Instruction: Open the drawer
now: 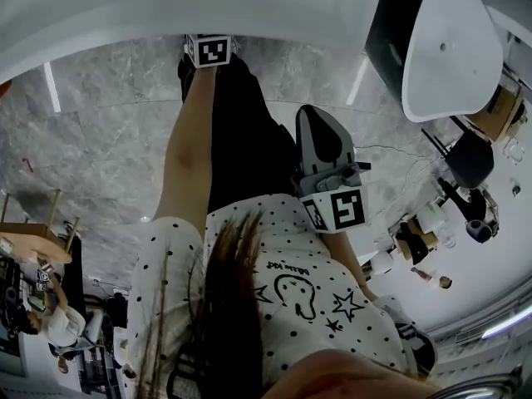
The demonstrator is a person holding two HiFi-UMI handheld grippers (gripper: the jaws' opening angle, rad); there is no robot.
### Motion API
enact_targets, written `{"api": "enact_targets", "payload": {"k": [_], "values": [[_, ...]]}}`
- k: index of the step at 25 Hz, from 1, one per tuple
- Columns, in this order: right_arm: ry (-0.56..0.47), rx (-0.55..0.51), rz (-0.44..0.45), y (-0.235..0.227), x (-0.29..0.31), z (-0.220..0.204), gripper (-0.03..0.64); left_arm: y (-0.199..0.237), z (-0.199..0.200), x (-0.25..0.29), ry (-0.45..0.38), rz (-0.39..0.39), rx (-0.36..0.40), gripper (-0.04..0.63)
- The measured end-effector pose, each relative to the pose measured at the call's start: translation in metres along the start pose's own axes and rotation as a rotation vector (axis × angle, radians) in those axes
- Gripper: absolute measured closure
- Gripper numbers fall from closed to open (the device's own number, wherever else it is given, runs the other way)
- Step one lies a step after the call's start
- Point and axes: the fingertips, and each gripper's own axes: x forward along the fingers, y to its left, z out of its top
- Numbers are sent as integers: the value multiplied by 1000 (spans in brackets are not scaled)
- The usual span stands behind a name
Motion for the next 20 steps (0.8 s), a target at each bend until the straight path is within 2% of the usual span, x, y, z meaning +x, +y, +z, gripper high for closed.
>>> {"api": "enact_targets", "payload": {"k": [8, 20], "values": [[15, -2, -14, -1, 3, -4, 601, -1, -1, -2, -30, -18, 12, 456], [19, -14, -5, 9, 3, -7, 601, -7, -13, -7, -25, -31, 0, 456]]}}
